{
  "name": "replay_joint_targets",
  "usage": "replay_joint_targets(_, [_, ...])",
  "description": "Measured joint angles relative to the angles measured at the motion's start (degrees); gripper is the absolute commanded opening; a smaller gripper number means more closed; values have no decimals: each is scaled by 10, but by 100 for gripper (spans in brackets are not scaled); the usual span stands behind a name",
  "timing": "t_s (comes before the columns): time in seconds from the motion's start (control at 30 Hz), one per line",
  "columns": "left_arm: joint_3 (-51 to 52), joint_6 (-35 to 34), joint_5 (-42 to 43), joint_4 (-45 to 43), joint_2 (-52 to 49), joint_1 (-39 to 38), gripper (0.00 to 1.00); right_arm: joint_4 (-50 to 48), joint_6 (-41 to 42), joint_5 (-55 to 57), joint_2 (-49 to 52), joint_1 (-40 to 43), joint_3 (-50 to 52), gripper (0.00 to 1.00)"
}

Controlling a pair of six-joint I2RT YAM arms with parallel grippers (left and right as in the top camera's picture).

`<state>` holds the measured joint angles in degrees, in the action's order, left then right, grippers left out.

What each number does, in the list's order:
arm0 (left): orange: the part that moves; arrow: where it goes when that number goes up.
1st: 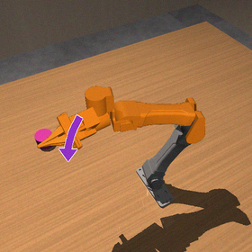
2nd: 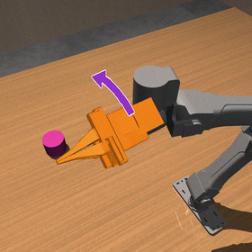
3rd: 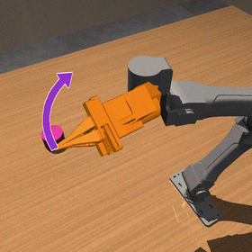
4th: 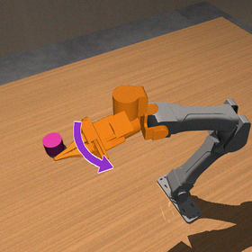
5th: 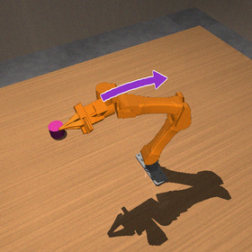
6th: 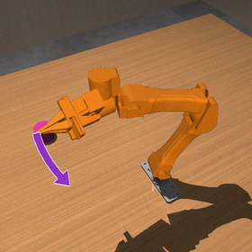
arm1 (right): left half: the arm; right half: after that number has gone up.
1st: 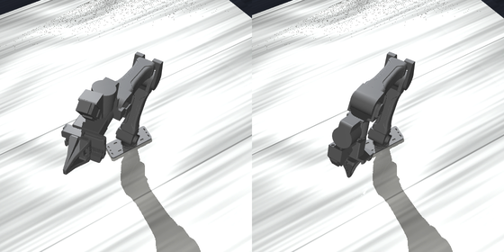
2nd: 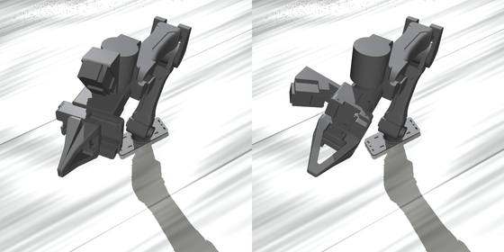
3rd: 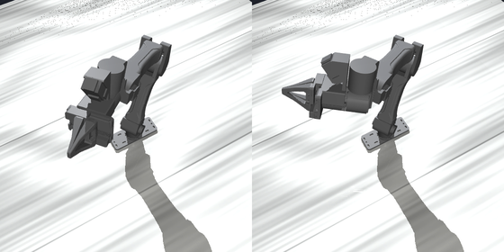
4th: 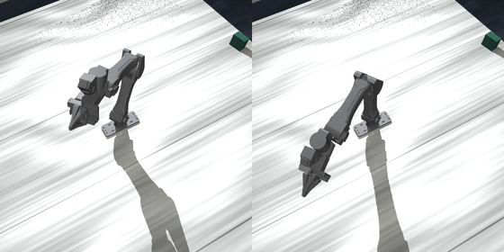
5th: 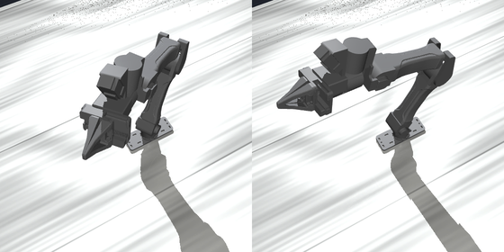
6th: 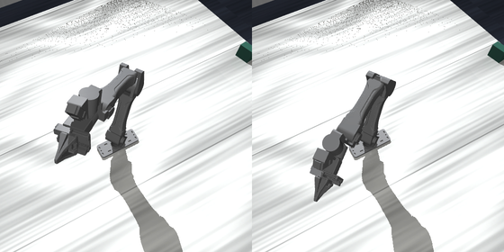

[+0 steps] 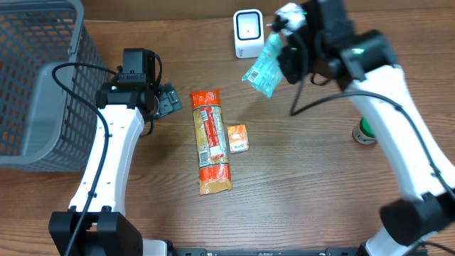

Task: Scan the item barcode
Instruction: 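Carry the wipes pack up to the white scanner, then hold the wipes pack against the scanner window with the right gripper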

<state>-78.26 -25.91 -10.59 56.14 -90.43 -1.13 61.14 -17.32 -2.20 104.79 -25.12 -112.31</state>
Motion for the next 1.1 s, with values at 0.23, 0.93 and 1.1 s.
replay_joint_targets(0.23, [0, 0, 0, 0, 0, 0, 100, -156, -132, 134, 114, -38, 0, 3])
replay_joint_targets(0.93, [0, 0, 0, 0, 0, 0, 100, -711, -323, 428, 305, -83, 0, 4])
replay_joint_targets(1.1, [0, 0, 0, 0, 0, 0, 100, -812, -406, 452, 340, -83, 0, 3])
